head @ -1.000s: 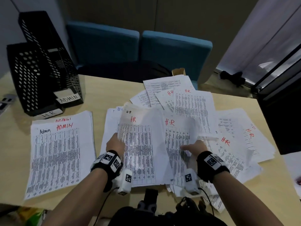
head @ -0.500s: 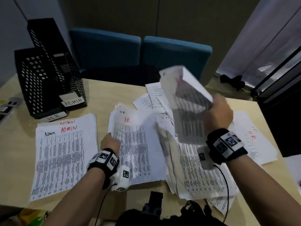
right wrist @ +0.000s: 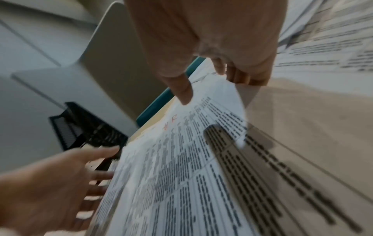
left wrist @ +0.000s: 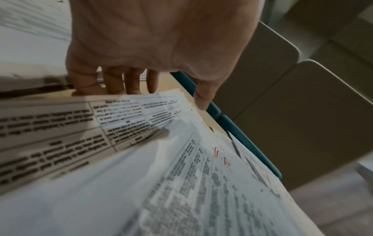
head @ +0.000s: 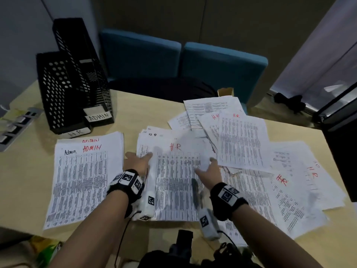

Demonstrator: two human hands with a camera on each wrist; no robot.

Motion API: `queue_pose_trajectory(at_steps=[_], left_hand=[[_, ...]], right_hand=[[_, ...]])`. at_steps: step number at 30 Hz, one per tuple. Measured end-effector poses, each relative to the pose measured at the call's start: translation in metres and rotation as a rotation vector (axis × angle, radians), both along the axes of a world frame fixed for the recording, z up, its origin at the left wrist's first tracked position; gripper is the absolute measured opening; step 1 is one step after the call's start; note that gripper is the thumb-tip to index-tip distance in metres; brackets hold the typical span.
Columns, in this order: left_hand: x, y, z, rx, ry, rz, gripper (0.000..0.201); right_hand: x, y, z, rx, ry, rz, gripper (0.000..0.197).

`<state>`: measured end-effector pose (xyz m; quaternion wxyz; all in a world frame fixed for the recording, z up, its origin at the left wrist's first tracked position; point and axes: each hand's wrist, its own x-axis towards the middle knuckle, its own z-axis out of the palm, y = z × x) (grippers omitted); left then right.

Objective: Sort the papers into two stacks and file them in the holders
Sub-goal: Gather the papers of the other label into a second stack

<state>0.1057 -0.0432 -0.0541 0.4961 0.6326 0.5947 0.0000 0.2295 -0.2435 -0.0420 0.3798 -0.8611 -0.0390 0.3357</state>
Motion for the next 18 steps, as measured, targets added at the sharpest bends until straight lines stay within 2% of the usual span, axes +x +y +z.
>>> queue_pose_trajectory(at_steps=[3,5,7,9,12,13,16,17,18], left_hand=[[-0.006,0.001,0.0,-0.131,-0.011,-0.013,0.093],[-0.009,-0.001,-0.001,-0.173,-0.007,-0.064,0.087],[-0.012,-0.004,-0.001,-0.198,-0.052,-0.109,0.077],[-0.012,-0.011,0.008,-0.182,-0.098,-0.182,0.056],[-0.008,-0.019,0.03,-0.04,-0.167,-0.289,0.029],[-0.006,-0.021,0.041,0.013,-0.185,-0.309,0.026],[-0.002,-0.02,0.078,0.143,-0.287,-0.369,0.017],[0.0,-0.019,0.092,0.186,-0.326,-0.395,0.018],[0.003,-0.016,0.105,0.219,-0.368,-0.414,0.02]], right_hand=[[-0.006,0.008,-0.01,0.08,0.053,0.043,0.096],[-0.007,0.013,-0.014,0.13,0.102,0.061,0.103],[-0.006,0.017,-0.013,0.193,0.158,0.089,0.1],[-0.005,0.018,-0.013,0.241,0.195,0.124,0.09],[-0.001,0.018,-0.016,0.258,0.206,0.152,0.08],[0.003,0.017,-0.016,0.263,0.206,0.14,0.072],[0.024,0.012,-0.007,0.278,0.192,0.072,0.028],[0.032,0.008,-0.003,0.271,0.155,0.056,0.024],[0.042,0.003,-0.002,0.234,0.073,0.052,0.029]])
